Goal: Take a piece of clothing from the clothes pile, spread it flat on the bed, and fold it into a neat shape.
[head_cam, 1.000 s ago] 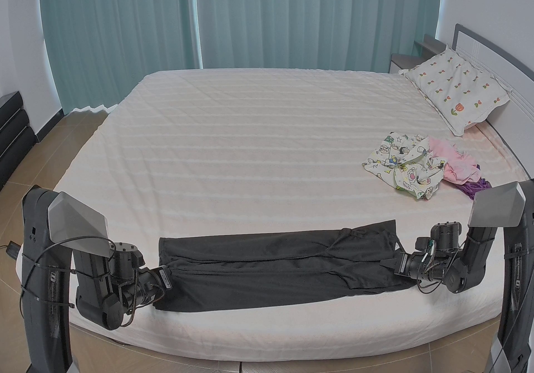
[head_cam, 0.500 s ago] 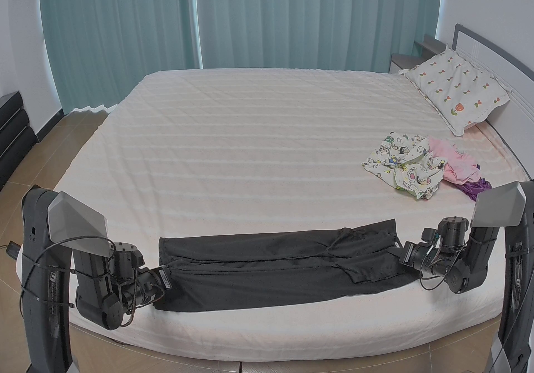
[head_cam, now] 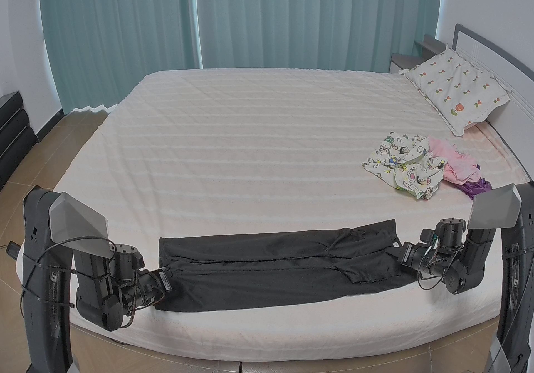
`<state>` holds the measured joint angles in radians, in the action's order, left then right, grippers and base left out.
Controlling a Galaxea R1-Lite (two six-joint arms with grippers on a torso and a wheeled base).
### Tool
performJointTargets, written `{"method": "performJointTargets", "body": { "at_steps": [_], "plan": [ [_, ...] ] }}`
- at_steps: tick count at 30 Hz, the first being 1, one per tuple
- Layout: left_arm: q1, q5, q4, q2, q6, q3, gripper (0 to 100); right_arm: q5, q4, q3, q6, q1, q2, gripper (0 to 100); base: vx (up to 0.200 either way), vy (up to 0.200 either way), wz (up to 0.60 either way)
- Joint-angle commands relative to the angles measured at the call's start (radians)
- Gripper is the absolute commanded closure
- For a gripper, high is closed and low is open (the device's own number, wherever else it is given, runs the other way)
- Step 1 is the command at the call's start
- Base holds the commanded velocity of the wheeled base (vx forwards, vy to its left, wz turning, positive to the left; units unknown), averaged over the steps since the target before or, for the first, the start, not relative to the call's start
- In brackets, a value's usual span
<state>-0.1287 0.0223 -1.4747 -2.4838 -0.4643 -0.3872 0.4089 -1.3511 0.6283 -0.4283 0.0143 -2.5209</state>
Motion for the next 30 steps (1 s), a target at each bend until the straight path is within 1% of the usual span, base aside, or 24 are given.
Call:
{"method": "performJointTargets", "body": {
  "at_steps": [1,5,7,8,9,13,14,16,18,22,25,26,27,28,29,30],
  "plan": [
    [-0.002,0.001,-0.001,0.0,-0.002,0.01,0,0.001,-0.003,-0.007,0.0,0.009,0.004,0,0.0,0.0,0.0],
    [0.003,0.001,-0.001,0.013,-0.004,0.021,0,0.004,-0.03,-0.024,-0.001,0.053,0.04,0,0.0,0.0,0.0],
    [0.014,0.002,-0.001,0.048,-0.005,0.034,0,0.005,-0.046,-0.041,-0.017,0.084,0.068,0,0.0,0.0,0.0],
    [0.015,0.004,-0.001,0.049,-0.005,0.036,0,0.005,-0.049,-0.041,-0.018,0.084,0.071,0,0.0,0.0,0.0],
    [0.024,0.011,-0.001,0.075,-0.007,0.041,0,0.005,-0.062,-0.041,-0.038,0.093,0.08,0,0.0,0.0,0.0],
    [0.046,0.014,-0.001,0.126,-0.034,0.036,0,-0.001,-0.088,-0.036,-0.07,0.085,0.091,0,0.0,0.0,0.0],
    [0.055,0.014,-0.001,0.151,-0.067,0.025,0,-0.01,-0.092,-0.03,-0.072,0.081,0.102,0,0.0,0.0,0.0],
    [0.066,0.018,-0.001,0.171,-0.1,0.014,0,-0.027,-0.089,-0.024,-0.073,0.07,0.136,0,0.0,0.0,0.0],
    [0.072,0.019,0.001,0.184,-0.14,-0.004,0,-0.025,-0.074,-0.019,-0.089,0.058,0.177,0,0.0,0.0,0.0],
    [0.074,0.021,0.004,0.181,-0.18,-0.027,0,-0.036,-0.042,0.021,-0.139,-0.02,0.186,0,0.0,0.0,0.0],
    [0.074,0.045,0.004,0.183,-0.203,-0.024,0,-0.079,0.049,0.073,-0.188,-0.122,0.182,0,0.0,0.0,0.0],
    [0.072,0.048,0.004,0.183,-0.205,-0.022,0,-0.084,0.056,0.076,-0.194,-0.131,0.18,0,0.0,0.0,0.0],
    [0.074,0.067,0.002,0.186,-0.218,-0.018,0,-0.105,0.09,0.099,-0.236,-0.186,0.162,0,0.0,0.0,0.0],
    [0.072,0.07,0.002,0.186,-0.221,-0.018,0,-0.111,0.095,0.105,-0.244,-0.195,0.157,0,0.0,0.0,0.0],
    [0.072,0.08,0.002,0.186,-0.237,-0.018,0,-0.134,0.115,0.137,-0.28,-0.234,0.134,0,0.0,0.0,0.0],
    [0.07,0.084,0.004,0.183,-0.246,-0.019,0,-0.154,0.13,0.162,-0.294,-0.26,0.113,0,0.0,0.0,0.0]
  ]
}}
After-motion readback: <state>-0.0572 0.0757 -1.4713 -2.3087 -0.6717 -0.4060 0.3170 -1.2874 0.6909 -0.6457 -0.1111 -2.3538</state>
